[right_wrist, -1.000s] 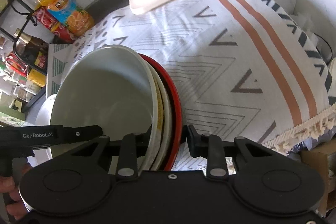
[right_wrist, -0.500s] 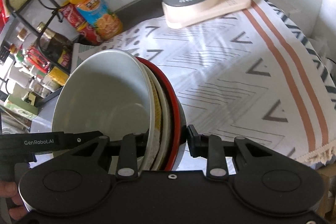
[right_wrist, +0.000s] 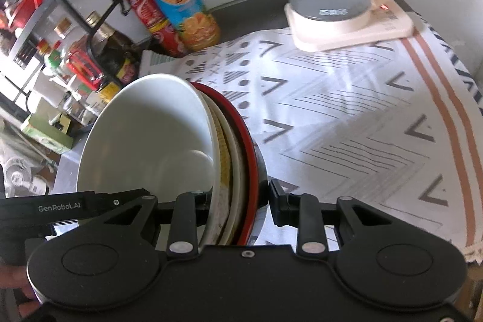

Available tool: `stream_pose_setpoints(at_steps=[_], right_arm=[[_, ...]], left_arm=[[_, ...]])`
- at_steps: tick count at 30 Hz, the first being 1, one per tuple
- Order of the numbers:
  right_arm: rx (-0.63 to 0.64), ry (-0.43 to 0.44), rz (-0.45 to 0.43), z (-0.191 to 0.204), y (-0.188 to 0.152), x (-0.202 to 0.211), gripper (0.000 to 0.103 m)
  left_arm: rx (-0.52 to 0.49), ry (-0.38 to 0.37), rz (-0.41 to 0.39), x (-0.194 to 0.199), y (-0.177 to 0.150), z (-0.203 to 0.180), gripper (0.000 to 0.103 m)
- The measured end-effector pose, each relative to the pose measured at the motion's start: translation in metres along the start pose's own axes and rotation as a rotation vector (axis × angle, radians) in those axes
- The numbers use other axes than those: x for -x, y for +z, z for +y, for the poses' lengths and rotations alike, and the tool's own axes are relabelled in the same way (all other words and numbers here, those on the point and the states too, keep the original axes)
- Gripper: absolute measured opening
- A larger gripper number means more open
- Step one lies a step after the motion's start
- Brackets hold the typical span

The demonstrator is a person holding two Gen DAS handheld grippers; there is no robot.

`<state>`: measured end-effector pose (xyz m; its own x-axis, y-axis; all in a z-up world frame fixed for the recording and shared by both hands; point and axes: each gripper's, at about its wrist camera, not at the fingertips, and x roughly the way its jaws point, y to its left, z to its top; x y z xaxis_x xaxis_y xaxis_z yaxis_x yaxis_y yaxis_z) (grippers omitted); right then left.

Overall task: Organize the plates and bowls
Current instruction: 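Lift the red bowl stack with both grippers and lower it onto the plates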

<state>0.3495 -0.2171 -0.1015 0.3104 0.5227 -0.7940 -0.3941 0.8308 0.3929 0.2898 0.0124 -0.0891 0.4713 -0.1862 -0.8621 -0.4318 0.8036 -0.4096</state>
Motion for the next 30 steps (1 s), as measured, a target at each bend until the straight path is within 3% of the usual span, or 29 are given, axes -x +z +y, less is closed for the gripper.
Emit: stream_pose_setpoints(at_steps=[12,30], right_arm=[[0.084,0.044,0.045,0.045,0.021,-0.027,0.029],[0.129,0.101,0.174,0.091,0.021,-0.08,0.029]], left_arm=[[0.069,0.038,-0.045,0.023,0.017,0.042,0.028],[0.188,0.111,-0.027,0.03,0.021,0.104,0.028]])
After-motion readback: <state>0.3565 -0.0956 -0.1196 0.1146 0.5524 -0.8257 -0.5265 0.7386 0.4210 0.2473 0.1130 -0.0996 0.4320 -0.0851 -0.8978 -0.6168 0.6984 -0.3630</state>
